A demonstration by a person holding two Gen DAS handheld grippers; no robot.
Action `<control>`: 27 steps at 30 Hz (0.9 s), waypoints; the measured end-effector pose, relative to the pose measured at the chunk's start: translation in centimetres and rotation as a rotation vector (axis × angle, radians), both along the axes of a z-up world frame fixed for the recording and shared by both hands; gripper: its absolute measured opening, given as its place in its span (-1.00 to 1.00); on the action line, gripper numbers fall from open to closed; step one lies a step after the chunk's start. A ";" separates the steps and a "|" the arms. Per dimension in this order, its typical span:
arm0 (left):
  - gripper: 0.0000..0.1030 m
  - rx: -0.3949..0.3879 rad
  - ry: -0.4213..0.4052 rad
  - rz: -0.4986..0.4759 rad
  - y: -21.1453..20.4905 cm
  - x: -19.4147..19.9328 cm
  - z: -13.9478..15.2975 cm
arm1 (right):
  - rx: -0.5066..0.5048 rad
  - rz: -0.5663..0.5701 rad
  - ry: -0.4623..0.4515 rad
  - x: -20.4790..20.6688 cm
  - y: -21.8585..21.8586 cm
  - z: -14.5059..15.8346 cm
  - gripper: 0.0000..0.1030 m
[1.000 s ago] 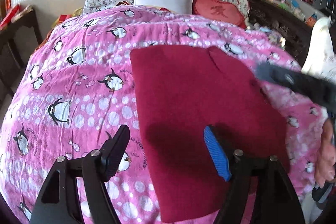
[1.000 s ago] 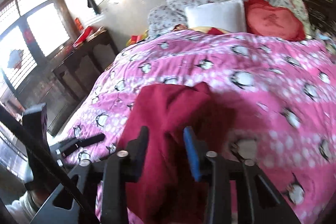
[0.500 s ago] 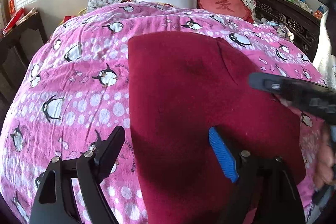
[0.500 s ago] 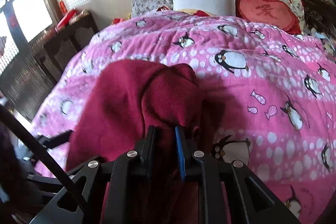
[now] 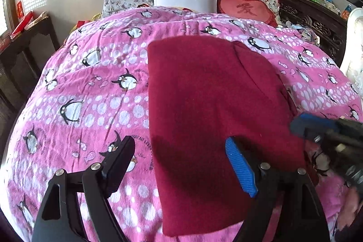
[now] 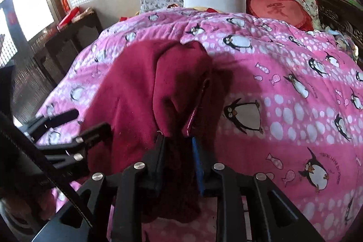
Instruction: Fold small clothes
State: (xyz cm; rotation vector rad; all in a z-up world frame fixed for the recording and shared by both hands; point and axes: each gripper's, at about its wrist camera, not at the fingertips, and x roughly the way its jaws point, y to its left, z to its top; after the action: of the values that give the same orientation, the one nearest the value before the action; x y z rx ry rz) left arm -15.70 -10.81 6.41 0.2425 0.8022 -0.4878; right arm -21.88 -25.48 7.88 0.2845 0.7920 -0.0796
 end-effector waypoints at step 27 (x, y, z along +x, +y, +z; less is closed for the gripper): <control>0.58 -0.057 -0.045 0.084 3.1 -1.4 1.9 | -0.077 -0.110 -0.113 -3.2 3.0 3.3 0.60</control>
State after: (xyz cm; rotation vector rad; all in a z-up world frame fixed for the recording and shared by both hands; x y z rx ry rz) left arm -17.13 -7.74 8.34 0.1662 0.7505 -0.4239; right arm -25.13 -22.51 11.16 0.2572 0.6591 -0.1957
